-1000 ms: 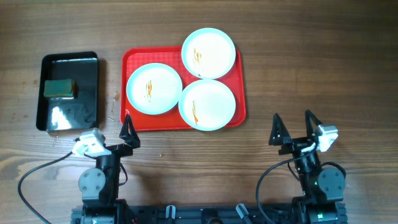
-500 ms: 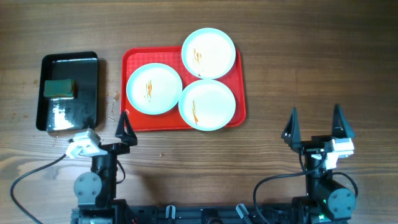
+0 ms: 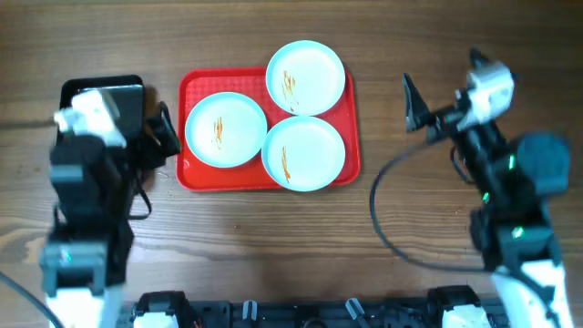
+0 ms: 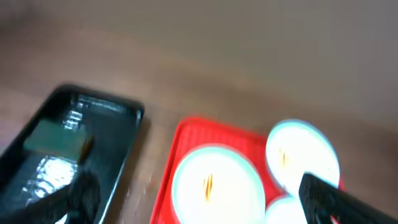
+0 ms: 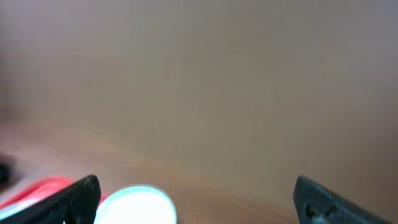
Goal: Clean dirty plates on tray and stack at the side
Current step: 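Reach left gripper to the sponge and right gripper to the top plate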
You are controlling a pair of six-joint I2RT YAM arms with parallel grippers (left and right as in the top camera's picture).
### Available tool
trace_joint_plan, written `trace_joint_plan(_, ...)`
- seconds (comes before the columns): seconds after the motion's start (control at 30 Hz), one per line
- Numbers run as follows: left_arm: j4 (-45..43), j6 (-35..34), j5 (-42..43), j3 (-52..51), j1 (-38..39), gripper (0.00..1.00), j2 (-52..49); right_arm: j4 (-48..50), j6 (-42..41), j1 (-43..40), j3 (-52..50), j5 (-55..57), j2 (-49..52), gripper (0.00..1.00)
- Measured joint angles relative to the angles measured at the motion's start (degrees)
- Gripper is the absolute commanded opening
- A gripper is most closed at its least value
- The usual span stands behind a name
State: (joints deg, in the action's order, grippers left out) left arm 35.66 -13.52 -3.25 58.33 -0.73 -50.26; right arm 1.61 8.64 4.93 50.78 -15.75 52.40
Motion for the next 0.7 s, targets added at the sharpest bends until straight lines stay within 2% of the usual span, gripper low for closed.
trace_joint_plan(0.1, 13.9, 0.0, 1.3, 14.2, 0.0, 1.00, -11.1, -17.4, -1.0, 0.0, 15.0, -4.9, 9.5, 1.00)
trace_joint_plan(0.13, 21.7, 0.2, 2.3, 23.2, 0.0, 1.00, -17.6, -22.2, -1.4, 0.0, 21.5, -6.9, 14.1, 1.00)
trace_joint_plan(0.23, 36.5, 0.4, 6.4, 41.3, 0.0, 1.00, -31.3, -34.0, -2.0, 0.0, 33.3, -10.3, 21.8, 1.00)
trace_joint_plan(0.3, 41.8, 0.4, 10.5, 50.1, -0.1, 1.00, -38.0, -43.9, -2.4, 0.0, 42.6, -12.4, 27.8, 1.00)
trace_joint_plan(0.4, 41.6, 0.4, 18.8, 54.5, -0.1, 1.00, -43.1, -58.0, -2.6, 0.0, 55.0, -13.6, 37.5, 1.00)
trace_joint_plan(0.5, 41.0, 0.4, 22.1, 54.7, -0.1, 1.00, -43.3, -58.2, -2.6, 0.0, 56.0, -13.7, 42.7, 1.00)
trace_joint_plan(0.57, 40.9, 0.4, 22.9, 55.0, -0.1, 1.00, -43.3, -57.0, -8.0, 0.0, 56.0, -15.6, 45.1, 0.99)
trace_joint_plan(0.7, 40.8, 0.3, 22.5, 55.1, -0.1, 1.00, -43.3, -54.9, -13.7, 1.8, 56.0, -16.1, 48.3, 1.00)
